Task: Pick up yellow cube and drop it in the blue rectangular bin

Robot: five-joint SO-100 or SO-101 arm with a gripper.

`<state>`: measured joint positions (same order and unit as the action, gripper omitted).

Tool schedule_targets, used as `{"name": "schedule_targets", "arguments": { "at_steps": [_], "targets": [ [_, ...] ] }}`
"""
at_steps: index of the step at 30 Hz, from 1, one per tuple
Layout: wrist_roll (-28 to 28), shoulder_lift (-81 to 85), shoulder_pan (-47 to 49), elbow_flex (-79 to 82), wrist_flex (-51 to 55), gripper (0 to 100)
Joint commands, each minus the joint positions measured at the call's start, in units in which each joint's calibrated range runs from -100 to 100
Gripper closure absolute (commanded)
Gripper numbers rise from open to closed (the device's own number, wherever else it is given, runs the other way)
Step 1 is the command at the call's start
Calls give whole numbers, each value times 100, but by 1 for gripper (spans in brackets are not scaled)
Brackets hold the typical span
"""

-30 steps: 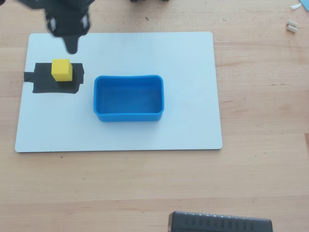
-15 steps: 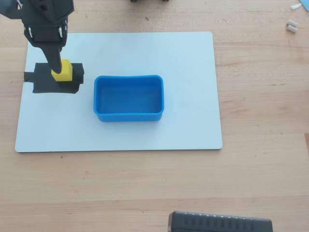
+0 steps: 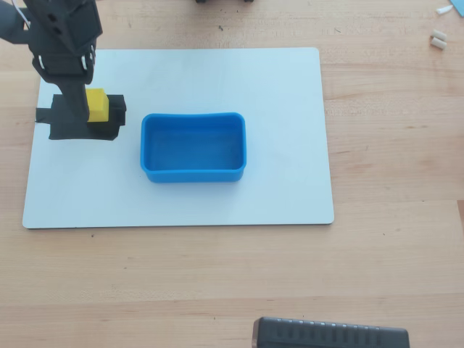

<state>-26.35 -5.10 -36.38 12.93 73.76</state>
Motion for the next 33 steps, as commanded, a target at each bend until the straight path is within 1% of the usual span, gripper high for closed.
{"name": "schedule_targets", "arguments": {
  "at_steps": [1, 5, 7, 8, 11, 16, 19, 26, 33],
  "targets": [
    [-15, -79, -33, -320, -110, 69],
    [-15, -144, 10, -156, -225, 71],
    [-20, -191, 36, -147, -225, 76],
    [-20, -191, 53, -138, -225, 80],
    [-10, -191, 70, -120, -225, 84],
    [122, 88, 139, -147, 72, 84],
    [283, 292, 327, -302, 510, 84],
    [855, 1175, 1236, -183, 1170, 84],
    [1465, 2039, 2154, 107, 1146, 84]
  ]
}}
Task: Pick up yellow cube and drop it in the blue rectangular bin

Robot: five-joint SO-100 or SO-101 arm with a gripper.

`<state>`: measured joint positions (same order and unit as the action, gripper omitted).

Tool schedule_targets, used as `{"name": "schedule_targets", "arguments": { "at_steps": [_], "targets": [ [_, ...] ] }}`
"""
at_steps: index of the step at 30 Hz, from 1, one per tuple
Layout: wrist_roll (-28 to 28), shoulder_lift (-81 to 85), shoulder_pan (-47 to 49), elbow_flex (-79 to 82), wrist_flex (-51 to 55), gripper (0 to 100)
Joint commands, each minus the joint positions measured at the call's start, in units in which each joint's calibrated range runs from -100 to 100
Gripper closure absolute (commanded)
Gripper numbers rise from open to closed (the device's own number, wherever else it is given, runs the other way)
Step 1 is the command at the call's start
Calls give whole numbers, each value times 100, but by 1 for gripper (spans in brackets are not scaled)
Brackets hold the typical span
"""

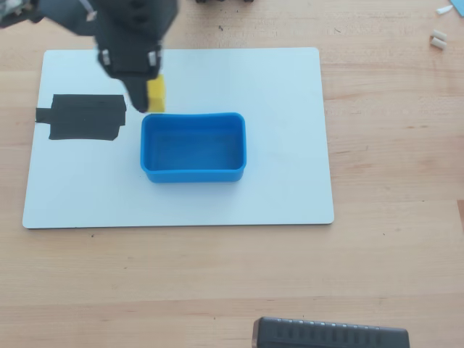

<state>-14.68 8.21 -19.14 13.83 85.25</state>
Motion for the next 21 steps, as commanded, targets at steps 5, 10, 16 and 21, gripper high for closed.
{"name": "schedule_targets", "arguments": {
  "at_steps": [5, 10, 16, 21],
  "targets": [
    [615, 1236, 988, 645, -540, 85],
    [713, 1608, 1099, 1663, -1605, 85],
    [713, 1562, 1074, 2072, -2232, 84],
    [713, 1580, 1151, 2099, -2232, 74]
  ]
}}
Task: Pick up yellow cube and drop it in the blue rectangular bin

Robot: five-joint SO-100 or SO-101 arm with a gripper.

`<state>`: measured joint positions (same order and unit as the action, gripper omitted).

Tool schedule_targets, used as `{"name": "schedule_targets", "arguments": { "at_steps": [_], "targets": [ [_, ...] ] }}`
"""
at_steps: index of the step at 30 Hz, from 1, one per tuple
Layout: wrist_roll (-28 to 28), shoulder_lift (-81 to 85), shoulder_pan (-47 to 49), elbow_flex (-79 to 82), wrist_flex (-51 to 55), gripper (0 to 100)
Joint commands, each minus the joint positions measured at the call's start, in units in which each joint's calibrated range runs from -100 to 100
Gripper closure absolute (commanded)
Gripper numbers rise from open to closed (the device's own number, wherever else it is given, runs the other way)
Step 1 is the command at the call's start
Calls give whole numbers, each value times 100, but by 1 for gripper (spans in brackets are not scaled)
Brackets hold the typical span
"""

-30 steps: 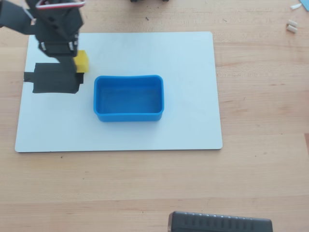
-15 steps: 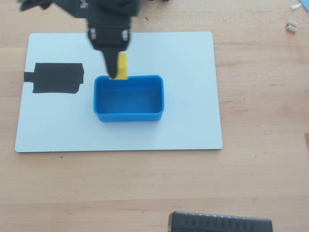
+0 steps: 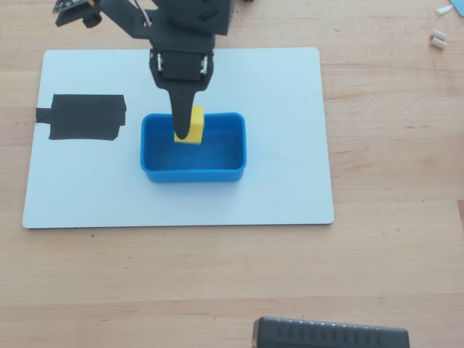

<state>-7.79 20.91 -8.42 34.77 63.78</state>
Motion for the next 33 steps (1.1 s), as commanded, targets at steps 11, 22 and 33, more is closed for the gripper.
{"name": "schedule_targets", "arguments": {
  "at_steps": [11, 22, 33],
  "targets": [
    [68, 1360, 525, 269, 806, 78],
    [34, 3636, 816, 3196, 129, 100],
    [44, 6005, 988, 5359, -276, 100]
  ]
}}
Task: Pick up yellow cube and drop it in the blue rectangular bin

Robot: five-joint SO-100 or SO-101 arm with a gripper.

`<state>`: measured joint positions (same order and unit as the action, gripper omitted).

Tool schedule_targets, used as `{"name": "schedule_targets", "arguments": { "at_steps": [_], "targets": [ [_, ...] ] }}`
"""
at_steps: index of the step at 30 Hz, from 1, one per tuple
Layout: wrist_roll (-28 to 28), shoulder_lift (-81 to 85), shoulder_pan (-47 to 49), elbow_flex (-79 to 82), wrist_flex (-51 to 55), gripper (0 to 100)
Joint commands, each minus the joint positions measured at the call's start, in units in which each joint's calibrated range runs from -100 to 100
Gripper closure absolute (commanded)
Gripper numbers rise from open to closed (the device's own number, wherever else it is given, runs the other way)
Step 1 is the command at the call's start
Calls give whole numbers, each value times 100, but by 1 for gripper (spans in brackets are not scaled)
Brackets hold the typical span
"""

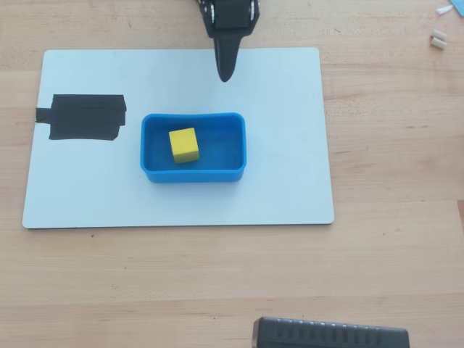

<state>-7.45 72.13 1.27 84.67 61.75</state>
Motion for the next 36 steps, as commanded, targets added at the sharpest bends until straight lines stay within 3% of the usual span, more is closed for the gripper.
{"name": "schedule_targets", "arguments": {
  "at_steps": [1, 7, 10, 36],
  "targets": [
    [10, 1060, 19, 488, -56, 100],
    [24, 1375, -16, 669, 10, 100],
    [29, 2397, -58, 879, 489, 100],
    [-5, 2416, -136, 897, 456, 100]
  ]
}}
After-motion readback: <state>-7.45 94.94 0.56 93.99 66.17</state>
